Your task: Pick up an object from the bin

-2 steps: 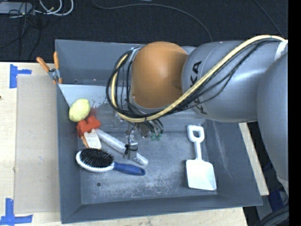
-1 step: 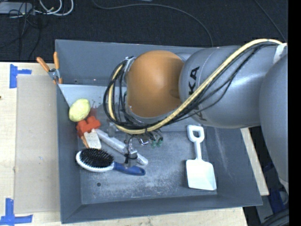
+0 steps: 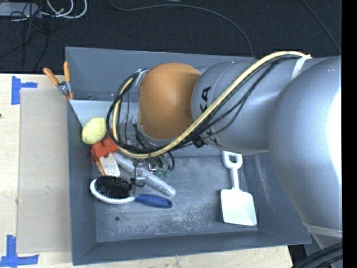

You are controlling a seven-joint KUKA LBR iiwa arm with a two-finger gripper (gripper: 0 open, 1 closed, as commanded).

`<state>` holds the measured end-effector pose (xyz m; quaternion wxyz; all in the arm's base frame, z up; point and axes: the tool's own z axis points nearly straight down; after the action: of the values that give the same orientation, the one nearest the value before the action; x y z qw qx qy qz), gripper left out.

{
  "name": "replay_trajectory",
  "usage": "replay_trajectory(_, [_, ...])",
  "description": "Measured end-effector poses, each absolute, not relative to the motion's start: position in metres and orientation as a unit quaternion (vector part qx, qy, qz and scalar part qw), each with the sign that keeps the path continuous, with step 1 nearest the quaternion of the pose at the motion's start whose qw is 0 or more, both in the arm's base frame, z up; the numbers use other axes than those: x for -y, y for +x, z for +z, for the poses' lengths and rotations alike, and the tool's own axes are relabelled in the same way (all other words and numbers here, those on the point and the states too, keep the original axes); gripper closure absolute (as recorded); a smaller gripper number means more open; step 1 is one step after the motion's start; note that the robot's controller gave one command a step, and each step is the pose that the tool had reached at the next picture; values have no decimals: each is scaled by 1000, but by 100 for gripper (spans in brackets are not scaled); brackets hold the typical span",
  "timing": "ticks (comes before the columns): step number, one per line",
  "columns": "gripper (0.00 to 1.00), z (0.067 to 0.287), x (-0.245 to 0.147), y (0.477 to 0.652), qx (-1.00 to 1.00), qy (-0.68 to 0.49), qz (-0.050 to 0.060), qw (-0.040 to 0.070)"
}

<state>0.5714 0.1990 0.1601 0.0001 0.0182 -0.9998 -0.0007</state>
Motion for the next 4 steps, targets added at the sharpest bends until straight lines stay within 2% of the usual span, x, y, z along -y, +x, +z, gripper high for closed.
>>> replay_trajectory(1, [0,157,-217,584,992,128,0,1])
replay_trajectory(2, [0,100,-199,566,953,304,-1,-2])
replay_trajectory(3, [100,100,-214,560,999,-34,1,3])
replay_trajectory(4, [100,102,-216,560,999,-35,0,2])
